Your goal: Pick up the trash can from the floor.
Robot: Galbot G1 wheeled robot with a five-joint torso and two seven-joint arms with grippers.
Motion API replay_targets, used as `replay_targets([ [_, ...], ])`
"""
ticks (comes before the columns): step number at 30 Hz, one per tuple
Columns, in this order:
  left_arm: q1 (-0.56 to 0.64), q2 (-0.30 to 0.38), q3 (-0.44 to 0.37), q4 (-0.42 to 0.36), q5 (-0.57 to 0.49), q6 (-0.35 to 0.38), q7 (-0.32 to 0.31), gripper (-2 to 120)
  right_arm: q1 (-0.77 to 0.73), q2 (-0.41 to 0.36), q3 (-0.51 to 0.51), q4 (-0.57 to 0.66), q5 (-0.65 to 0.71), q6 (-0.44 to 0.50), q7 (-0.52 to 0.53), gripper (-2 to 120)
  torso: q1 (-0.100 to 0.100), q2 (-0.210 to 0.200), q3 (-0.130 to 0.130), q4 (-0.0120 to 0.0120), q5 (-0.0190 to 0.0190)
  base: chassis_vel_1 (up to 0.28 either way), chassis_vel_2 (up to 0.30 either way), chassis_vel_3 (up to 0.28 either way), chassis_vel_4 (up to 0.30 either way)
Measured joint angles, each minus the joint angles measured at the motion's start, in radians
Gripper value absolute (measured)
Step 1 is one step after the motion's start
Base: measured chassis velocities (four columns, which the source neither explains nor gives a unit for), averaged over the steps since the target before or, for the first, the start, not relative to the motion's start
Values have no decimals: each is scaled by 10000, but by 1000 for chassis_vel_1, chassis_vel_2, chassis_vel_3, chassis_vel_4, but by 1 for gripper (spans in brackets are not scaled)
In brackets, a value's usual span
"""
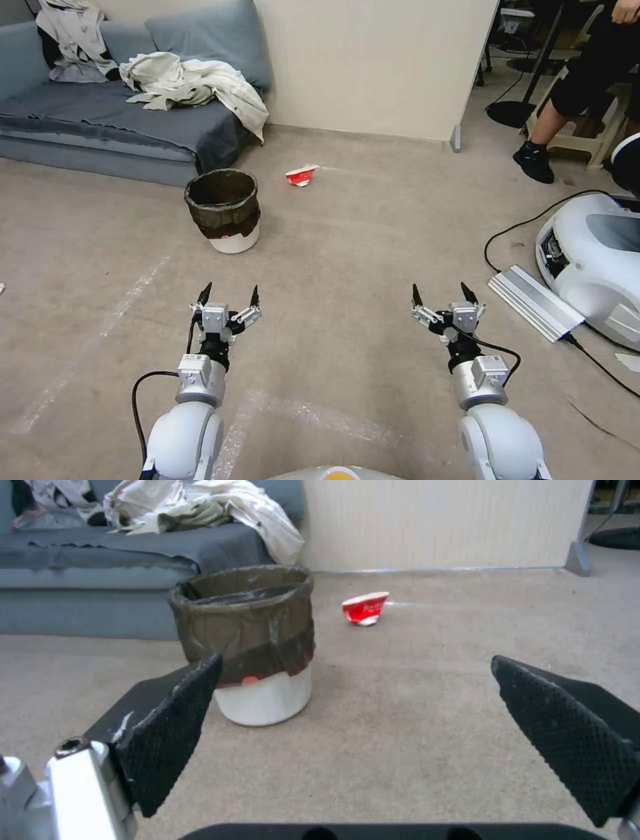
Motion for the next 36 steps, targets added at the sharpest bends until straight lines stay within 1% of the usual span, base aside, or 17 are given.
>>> replay_targets([
  [19, 0, 0, 0, 0, 0, 0, 0, 100, 0, 0, 0, 0, 0, 0, 0, 100, 0, 0, 0, 0, 0, 0, 0, 0, 0],
  [22, 58, 4, -5, -117, -11, 14, -10, 100, -31, 15, -18, 40, -6, -6, -2, 100, 1, 0, 0, -3, -1, 0, 0, 0, 0],
  [23, 206, 19, -20, -396, -75, 56, -44, 100, -83, 45, -38, 151, -29, -38, -7, 100, 0, 0, 0, 0, -1, 0, 0, 0, 0],
  [24, 206, 19, -20, -396, -75, 56, -44, 100, -83, 45, -38, 151, -29, -38, -7, 100, 0, 0, 0, 0, -1, 0, 0, 0, 0],
  [27, 785, 87, -99, -1443, -337, 243, -206, 100, -591, 386, -384, 1230, -310, -328, -107, 100, 0, 0, 0, 0, 0, 0, 0, 0, 0],
  [28, 785, 87, -99, -1443, -337, 243, -206, 100, -591, 386, -384, 1230, -310, -328, -107, 100, 0, 0, 0, 0, 0, 0, 0, 0, 0],
  [32, 1514, 168, -198, -2760, -659, 497, -406, 100, -1286, 845, -852, 2694, -694, -739, -242, 100, 0, 0, -1, 0, -2, 0, 0, 0, 0],
  [33, 1514, 168, -198, -2760, -659, 497, -406, 100, -1286, 845, -852, 2694, -694, -739, -242, 100, 0, 0, -1, 0, -2, 0, 0, 0, 0],
  [34, 1766, 193, -231, -3221, -773, 578, -474, 100, -1518, 1000, -957, 3160, -794, -859, -258, 100, -1, 0, -1, 0, -2, 0, 0, 0, 0],
  [35, 1932, 213, -259, -3513, -848, 631, -522, 100, -1612, 1050, -935, 3313, -825, -900, -249, 100, -1, 0, -2, -2, -6, 0, 0, 0, 0],
  [36, 2146, 237, -285, -3905, -944, 703, -581, 100, -1673, 1076, -903, 3387, -844, -932, -246, 100, -1, 0, -2, -2, 0, 0, 0, 0, 0],
])
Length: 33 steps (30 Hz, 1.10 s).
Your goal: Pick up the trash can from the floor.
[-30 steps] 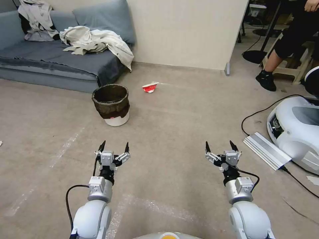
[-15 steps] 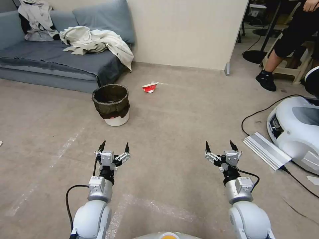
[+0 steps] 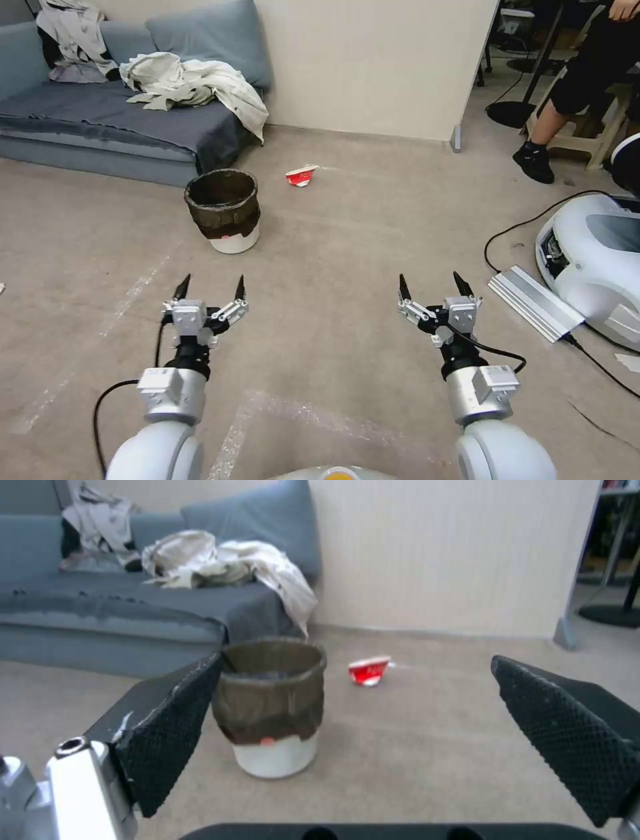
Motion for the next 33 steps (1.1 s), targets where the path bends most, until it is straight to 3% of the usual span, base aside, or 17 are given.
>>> replay_targets([
  [6, 810, 239, -235, -1027, -186, 405, -377, 100, -23, 0, 233, 29, 93, -87, -36, 100, 0, 0, 0, 4, 2, 0, 0, 0, 0],
  [17, 872, 321, -306, -555, -167, 97, -497, 100, 104, -225, 789, -259, 699, -238, -189, 100, 0, 0, 1, 2, 0, 0, 0, 0, 0],
  [33, 940, 120, -310, -435, 18, -131, -373, 100, 210, -443, 604, -353, 973, -410, -224, 100, 1, 0, 2, 1, 0, 0, 0, 0, 0],
])
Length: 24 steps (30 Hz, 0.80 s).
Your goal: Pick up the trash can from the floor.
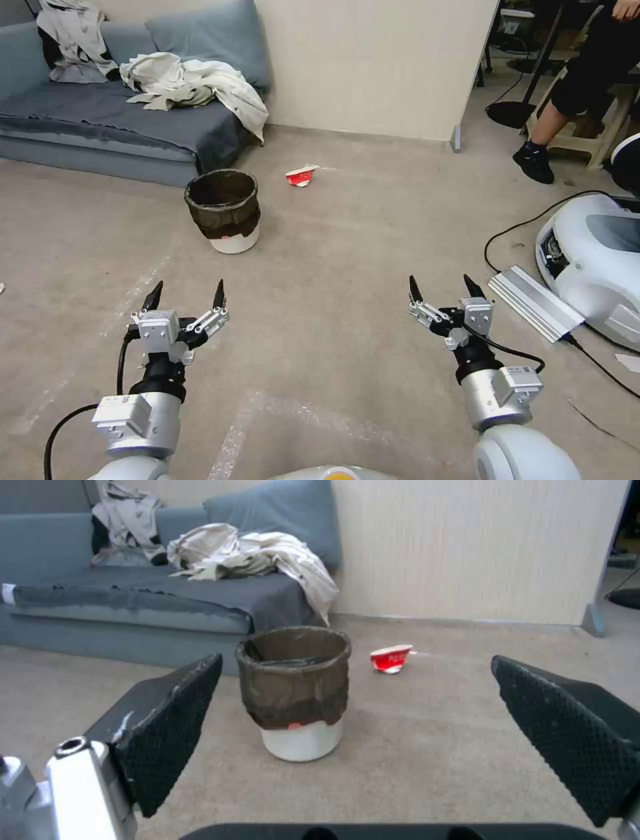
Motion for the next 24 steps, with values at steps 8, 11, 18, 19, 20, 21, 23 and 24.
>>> replay_targets([
  [8, -17, -22, -54, 3, 17, -8, 11, 100, 45, 0, 0, -68, -14, -8, 5, 100, 0, 0, 0, 0, 0, 0, 0, 0, 0],
  [11, -35, -21, -61, 19, 13, -24, 12, 100, 67, 14, -1, -71, -24, -12, 17, 100, 0, 0, 0, 0, 0, 45, 59, 60, 56],
  [18, -76, -12, -56, 139, 35, -76, 23, 100, 84, 43, 2, -107, -39, -6, 105, 100, 0, 0, 0, 1, 0, 75, 63, 72, 78],
  [19, -80, -12, -53, 154, 42, -92, 24, 100, 85, 50, 2, -107, -39, 0, 115, 100, 0, 0, 0, 1, 0, 82, 93, 77, 91],
  [20, -80, -12, -53, 154, 42, -92, 24, 100, 85, 50, 2, -107, -39, 0, 115, 100, 0, 0, 0, 1, 0, 82, 93, 77, 91],
  [21, -89, -12, -51, 178, 53, -135, 24, 100, 86, 55, 3, -107, -39, 8, 123, 100, 0, -1, 0, 2, 0, 82, 88, 77, 92],
  [23, -102, -12, -50, 216, 69, -238, 18, 100, 93, 58, 2, -107, -40, 15, 125, 100, 0, 0, 0, 4, 0, 64, 86, 65, 85],
  [24, -108, -6, -55, 236, 86, -299, 8, 100, 98, 61, 2, -107, -39, 18, 124, 100, 0, 0, 0, 4, -1, 64, 62, 50, 79],
])
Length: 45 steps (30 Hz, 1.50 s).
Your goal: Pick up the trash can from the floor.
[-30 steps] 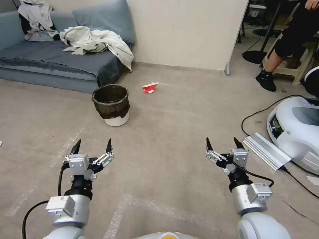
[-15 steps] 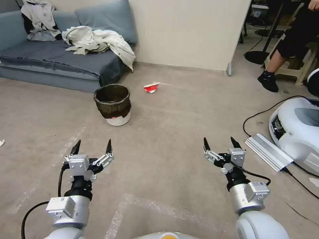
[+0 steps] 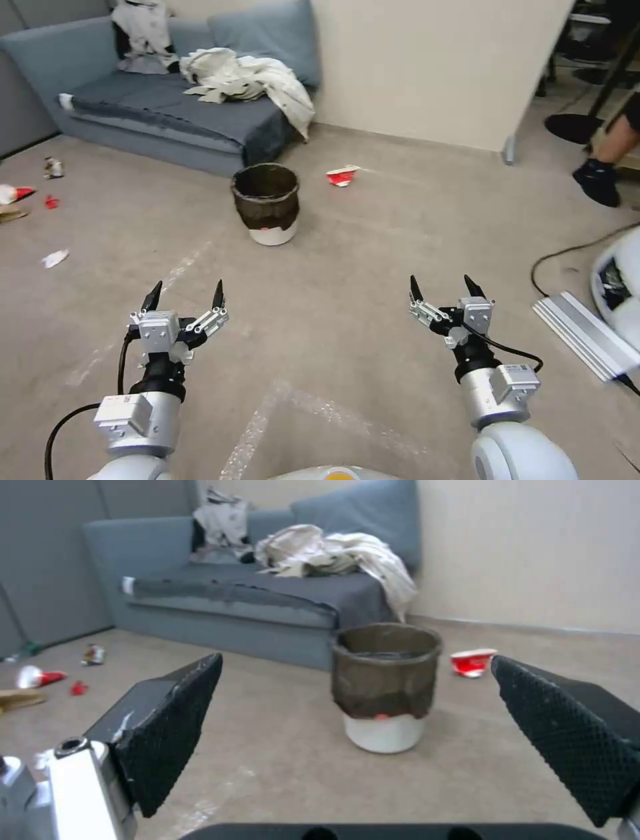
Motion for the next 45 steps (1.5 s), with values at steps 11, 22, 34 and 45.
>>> replay_targets([
  [11, -26, 22, -25, 34, -19, -138, -66, 100, 23, 22, -7, -9, -1, -11, -30, 100, 0, 0, 0, -3, 1, 6, 6, 5, 7],
  [22, -37, 29, -26, 27, -43, -136, -91, 100, 35, 52, -35, -48, -1, 50, -11, 100, 1, 0, 1, -3, 2, -99, 89, 102, -99],
  [34, -69, 12, -37, 55, -60, -138, -170, 100, 39, 79, -112, -129, -40, 99, -7, 100, 2, 0, 1, -3, 2, -151, 159, 161, -151],
  [45, -73, 14, -38, 72, -85, -129, -240, 100, 45, 90, -136, -173, -58, 99, -14, 100, 2, 0, 1, -4, 1, -165, 149, 154, -154],
])
